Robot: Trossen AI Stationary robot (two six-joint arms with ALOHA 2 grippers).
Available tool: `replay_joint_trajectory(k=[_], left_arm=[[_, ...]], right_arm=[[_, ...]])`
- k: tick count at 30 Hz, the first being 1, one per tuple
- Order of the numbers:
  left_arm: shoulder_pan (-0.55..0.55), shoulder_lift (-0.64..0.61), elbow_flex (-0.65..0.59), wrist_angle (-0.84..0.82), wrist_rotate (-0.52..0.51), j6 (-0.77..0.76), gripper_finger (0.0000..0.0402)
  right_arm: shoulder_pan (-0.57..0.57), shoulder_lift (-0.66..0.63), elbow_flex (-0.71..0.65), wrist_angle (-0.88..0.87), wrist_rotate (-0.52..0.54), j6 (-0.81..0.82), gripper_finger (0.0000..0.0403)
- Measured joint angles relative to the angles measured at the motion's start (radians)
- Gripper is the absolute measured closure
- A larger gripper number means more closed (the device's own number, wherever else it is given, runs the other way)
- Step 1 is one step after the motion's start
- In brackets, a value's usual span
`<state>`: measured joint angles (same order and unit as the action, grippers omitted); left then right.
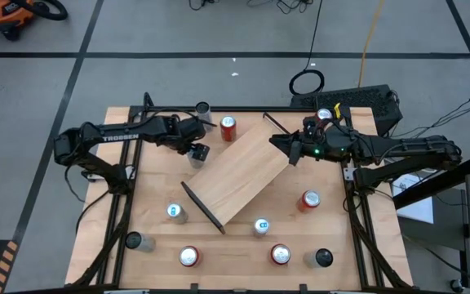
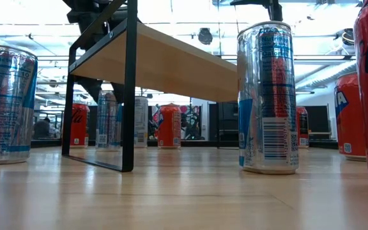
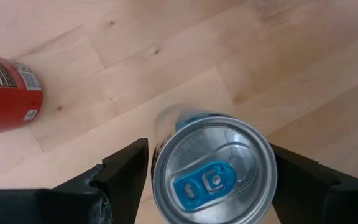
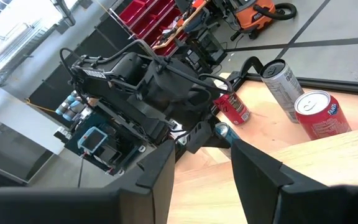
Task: Place canned beverage on shelf
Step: Put the top blue soda can on the shelf
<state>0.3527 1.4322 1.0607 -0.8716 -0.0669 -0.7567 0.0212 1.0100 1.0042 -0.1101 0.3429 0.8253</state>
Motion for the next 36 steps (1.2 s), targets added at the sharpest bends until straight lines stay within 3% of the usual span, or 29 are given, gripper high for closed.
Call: replay_joint_trajectory(k=[13,28,36], left_arm=[[0.000,0.000,0.001,-0.001,0.000,0.014,0.0172],[-0.001,-0.024,0.000,-0.013,0.050,0.030,0.0174],[0.000,-0.098,0.000,-0.015,0.050,0.033,0.0175]], right_arm=[[0.000,0.000,0.000,0.000,0.000,0.000,0.0266],[0.000,0.000,0.000,0.000,0.000,-0.004,0.0266],[0.000,0.000,0.000,0.000,-0.001,-0.011,0.0266]])
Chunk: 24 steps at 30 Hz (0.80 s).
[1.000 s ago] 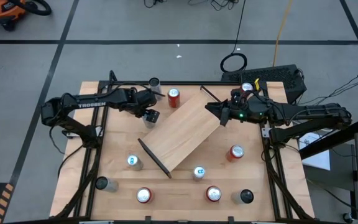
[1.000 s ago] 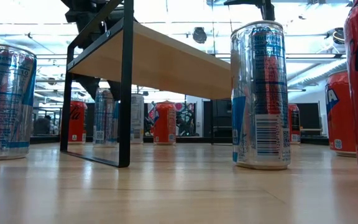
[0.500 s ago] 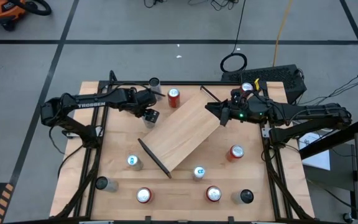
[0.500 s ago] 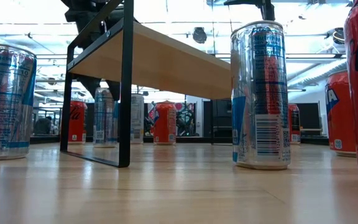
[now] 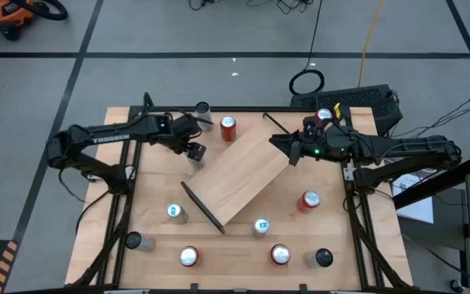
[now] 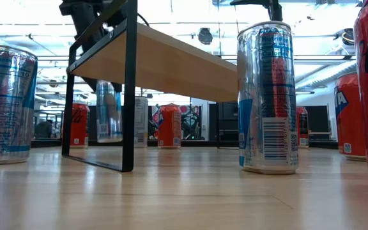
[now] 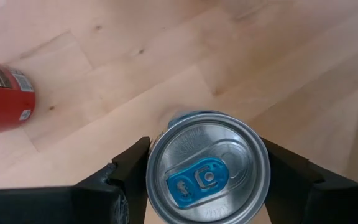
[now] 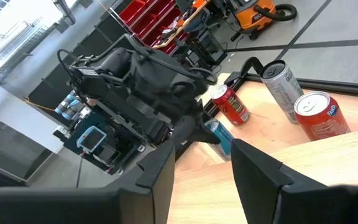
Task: Place canned beverage on shelf
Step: Put the top blue soda can on the shelf
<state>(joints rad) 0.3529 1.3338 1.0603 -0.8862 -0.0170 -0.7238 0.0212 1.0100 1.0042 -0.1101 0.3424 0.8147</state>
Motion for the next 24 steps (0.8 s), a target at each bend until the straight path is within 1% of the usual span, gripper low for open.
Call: replay_joint_trajectory(k=[5,11,21,24], left_arm=[[0.000,-0.067,0.034,-0.023,0.000,0.009,0.0175],[0.000,-0.129,0.115,-0.051,-0.007,0.034,0.0175],[0.000,-0.152,0.270,-0.051,-0.007,0.103,0.0175],[0.000,-0.153,0.305,-0.047,-0.001,0.112,0.0175]], right_arm=[[0.000,0.000,0.000,0.001,0.000,-0.016,0.0266],[0.000,0.000,0.000,0.002,0.000,-0.041,0.0266],[-0.001,0.000,0.000,0.054,0.000,-0.072,0.0266],[-0.001,0.000,0.000,0.113,-0.002,-0.106,0.0266]])
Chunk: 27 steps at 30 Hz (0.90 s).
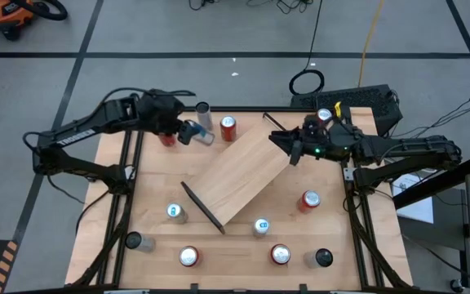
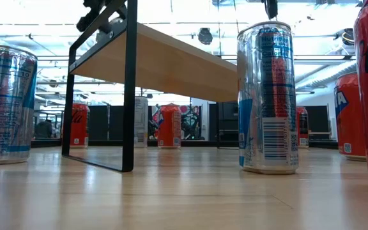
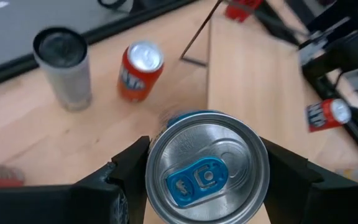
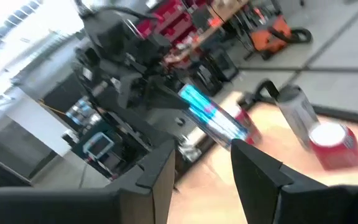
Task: Place canned beverage on shelf
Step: Put the top blue soda can on the shelf
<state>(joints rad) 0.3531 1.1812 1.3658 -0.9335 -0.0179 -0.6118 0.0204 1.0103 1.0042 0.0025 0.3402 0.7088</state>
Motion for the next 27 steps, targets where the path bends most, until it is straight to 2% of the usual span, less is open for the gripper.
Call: replay_joint_trajectory(k=[6,10,14,18,22,27], left_arm=[[0.000,0.001,0.050,0.006,0.057,0.016,0.0175],[0.000,0.001,0.068,0.025,0.106,0.052,0.0175],[0.000,0.001,0.068,0.070,0.176,0.090,0.0175],[-0.006,0.001,0.068,0.125,0.253,0.164,0.0175],[-0.022,0.001,0.068,0.192,0.274,0.264,0.0176],[-0.029,0.001,0.068,0.245,0.281,0.379,0.0176]], right_arm=[[0.000,0.015,0.001,0.149,0.000,-0.124,0.0266],[0.000,0.063,0.077,0.106,-0.004,-0.200,0.0265],[0.000,0.155,0.233,-0.016,-0.005,-0.311,0.0252],[-0.018,0.271,0.446,-0.238,-0.051,-0.409,0.0224],[-0.047,0.394,0.655,-0.464,-0.106,-0.460,0.0191],[-0.073,0.522,0.865,-0.621,-0.172,-0.519,0.0156]])
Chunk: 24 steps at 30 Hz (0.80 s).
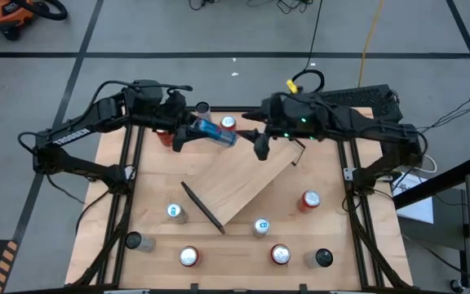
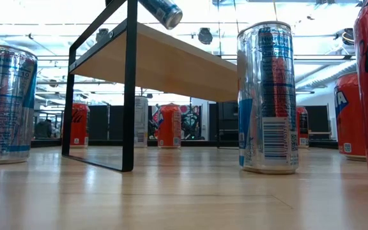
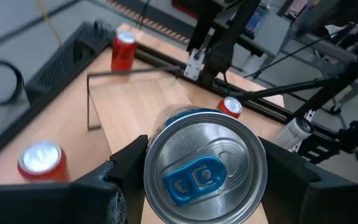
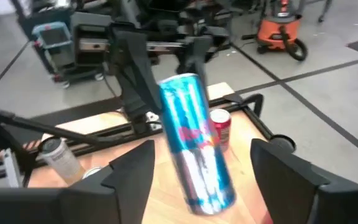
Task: Place canned beverage on shelf
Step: Put the top blue soda can on the shelf
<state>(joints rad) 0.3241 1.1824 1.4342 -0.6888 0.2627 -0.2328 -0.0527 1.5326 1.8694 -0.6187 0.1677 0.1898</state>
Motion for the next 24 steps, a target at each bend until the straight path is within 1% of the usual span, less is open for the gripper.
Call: replay_joint_trajectory(k=[4,7,10,13,20,24], left_arm=[[0.000,0.000,0.000,0.033,0.021,0.040,0.0176],[0.000,0.000,0.000,0.055,0.036,0.059,0.0176],[0.000,0.000,0.000,0.062,0.071,0.058,0.0176],[-0.002,0.000,0.000,0.061,0.100,0.058,0.0176],[-0.016,0.000,0.000,0.062,0.103,0.067,0.0176],[-0.032,0.000,0.000,0.063,0.102,0.109,0.0176]], right_arm=[[-0.023,0.074,0.110,-0.075,-0.070,-0.039,0.0140],[-0.037,0.117,0.146,-0.102,-0.117,-0.063,0.0133],[-0.047,0.148,0.161,-0.114,-0.146,-0.081,0.0128],[-0.054,0.167,0.166,-0.121,-0.153,-0.083,0.0124],[-0.072,0.198,0.166,-0.123,-0.253,-0.055,0.0114],[-0.073,0.218,0.166,-0.126,-0.304,-0.059,0.0112]])
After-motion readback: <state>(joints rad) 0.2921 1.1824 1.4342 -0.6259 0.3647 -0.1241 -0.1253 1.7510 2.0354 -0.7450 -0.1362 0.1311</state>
